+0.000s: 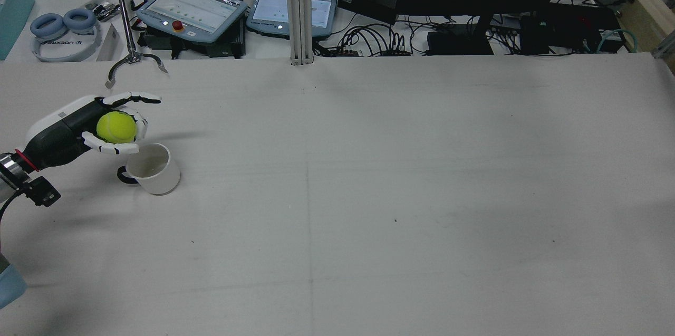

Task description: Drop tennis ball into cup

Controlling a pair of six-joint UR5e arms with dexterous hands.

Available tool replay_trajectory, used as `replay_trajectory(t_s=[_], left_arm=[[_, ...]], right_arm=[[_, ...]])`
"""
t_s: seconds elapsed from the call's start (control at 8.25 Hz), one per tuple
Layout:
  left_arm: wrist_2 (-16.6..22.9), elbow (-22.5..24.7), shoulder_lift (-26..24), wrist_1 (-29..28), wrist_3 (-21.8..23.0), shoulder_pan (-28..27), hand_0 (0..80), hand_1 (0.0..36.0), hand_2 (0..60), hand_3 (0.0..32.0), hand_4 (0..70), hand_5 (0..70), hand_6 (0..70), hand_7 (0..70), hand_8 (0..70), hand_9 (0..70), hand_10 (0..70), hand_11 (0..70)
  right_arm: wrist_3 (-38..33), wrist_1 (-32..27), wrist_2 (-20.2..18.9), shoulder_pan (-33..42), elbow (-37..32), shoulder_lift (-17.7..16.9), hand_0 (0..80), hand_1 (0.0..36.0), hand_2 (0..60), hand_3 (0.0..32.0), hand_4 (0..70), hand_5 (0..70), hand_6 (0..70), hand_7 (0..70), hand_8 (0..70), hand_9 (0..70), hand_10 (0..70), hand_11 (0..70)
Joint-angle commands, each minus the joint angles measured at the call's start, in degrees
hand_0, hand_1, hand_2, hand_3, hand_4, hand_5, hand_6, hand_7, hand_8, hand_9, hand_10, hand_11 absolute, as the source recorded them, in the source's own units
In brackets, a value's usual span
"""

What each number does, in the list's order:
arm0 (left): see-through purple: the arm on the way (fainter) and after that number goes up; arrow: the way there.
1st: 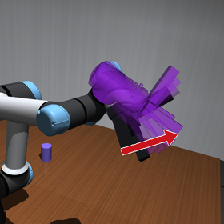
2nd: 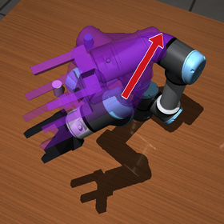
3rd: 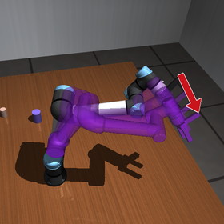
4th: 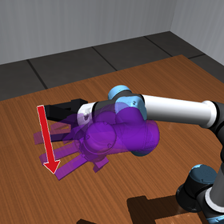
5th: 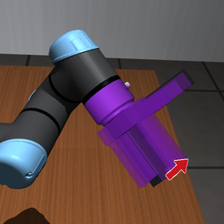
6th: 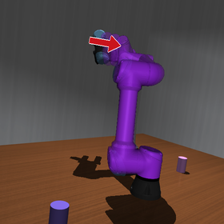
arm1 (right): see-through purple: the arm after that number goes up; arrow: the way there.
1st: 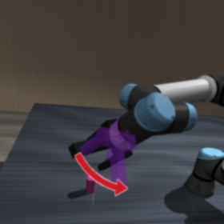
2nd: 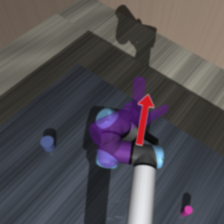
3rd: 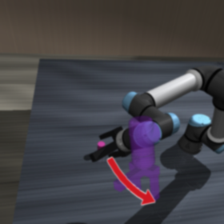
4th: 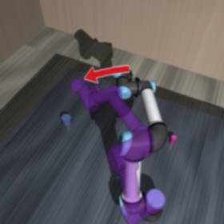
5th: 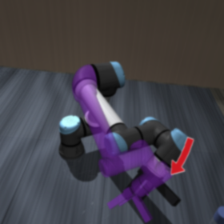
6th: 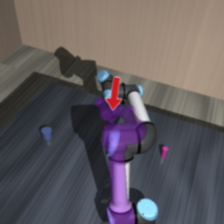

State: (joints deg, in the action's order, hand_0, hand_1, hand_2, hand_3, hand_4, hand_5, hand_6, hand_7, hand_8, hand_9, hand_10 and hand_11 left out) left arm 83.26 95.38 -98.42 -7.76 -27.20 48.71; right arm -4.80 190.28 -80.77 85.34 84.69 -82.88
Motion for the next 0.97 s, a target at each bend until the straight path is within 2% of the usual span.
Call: replay_trajectory(t_s=[0.0,0.12,0.24,0.36,0.48,0.61,0.73,0.85], left_arm=[[0.1,-0.2,0.0,0.6,-0.2,-0.5,49.4,17.8,31.7,0.0,18.0,15.2,48.0,32.9,25.7,28.2,23.2,35.0],[0.1,-0.6,0.0,0.9,-0.2,-0.5,48.0,17.4,33.2,0.0,17.3,12.4,40.0,17.1,16.6,14.6,9.9,15.6],[0.1,-0.9,0.0,0.9,-0.2,-0.5,46.8,16.0,33.4,0.0,16.2,11.6,39.5,8.8,12.8,7.9,5.4,9.1],[0.1,-0.8,-0.1,0.9,-0.2,-0.6,45.9,15.2,31.3,0.0,16.5,8.4,25.6,7.8,8.5,5.7,3.0,5.4],[0.1,-0.8,-0.3,0.9,-0.2,-0.5,44.9,14.0,31.7,0.0,16.7,8.3,27.4,7.2,8.2,4.8,2.0,3.9],[0.1,-0.6,-0.3,1.0,0.0,-0.5,44.5,13.0,33.8,0.0,16.6,10.9,42.1,5.1,11.0,4.5,2.2,4.0],[0.2,-0.4,0.3,1.2,2.4,0.5,44.7,14.1,32.0,0.0,16.5,7.9,25.8,8.7,7.7,4.8,2.2,4.1],[0.2,-2.0,1.6,2.1,7.5,6.1,44.4,14.2,32.9,0.0,16.5,7.9,25.6,9.1,7.8,5.0,2.2,4.0]], right_arm=[[0.0,0.0,0.0,0.0,0.0,0.0,0.0,0.0,0.0,0.0,0.0,0.0,0.0,0.0,0.0,0.0,0.0,0.0],[0.0,0.0,0.0,0.0,0.0,0.0,0.0,0.0,0.0,0.0,0.0,0.0,0.0,0.0,0.0,0.0,0.0,0.0],[0.0,0.0,0.0,0.0,0.0,0.0,0.0,0.0,0.0,0.0,0.0,0.0,0.0,0.0,0.0,0.0,0.0,0.0],[0.0,0.0,0.0,0.0,0.0,0.0,0.0,0.0,0.0,0.0,0.0,0.0,0.0,0.0,0.0,0.0,0.0,0.0],[0.0,0.0,0.0,0.0,0.0,0.0,0.0,0.0,0.0,0.0,0.0,0.0,0.0,0.0,0.0,0.0,0.0,0.0],[0.1,0.0,0.0,0.0,0.0,0.0,0.0,0.0,0.0,0.0,0.0,0.0,0.0,0.0,0.0,0.0,0.0,0.0],[0.1,0.0,0.0,0.0,0.0,0.0,0.0,0.0,0.0,0.0,0.0,0.0,0.0,0.0,0.0,0.0,0.0,0.0],[0.0,0.0,0.0,0.0,0.0,0.0,0.0,0.0,0.0,0.0,0.0,0.0,0.0,0.0,0.0,0.0,0.0,0.0]])
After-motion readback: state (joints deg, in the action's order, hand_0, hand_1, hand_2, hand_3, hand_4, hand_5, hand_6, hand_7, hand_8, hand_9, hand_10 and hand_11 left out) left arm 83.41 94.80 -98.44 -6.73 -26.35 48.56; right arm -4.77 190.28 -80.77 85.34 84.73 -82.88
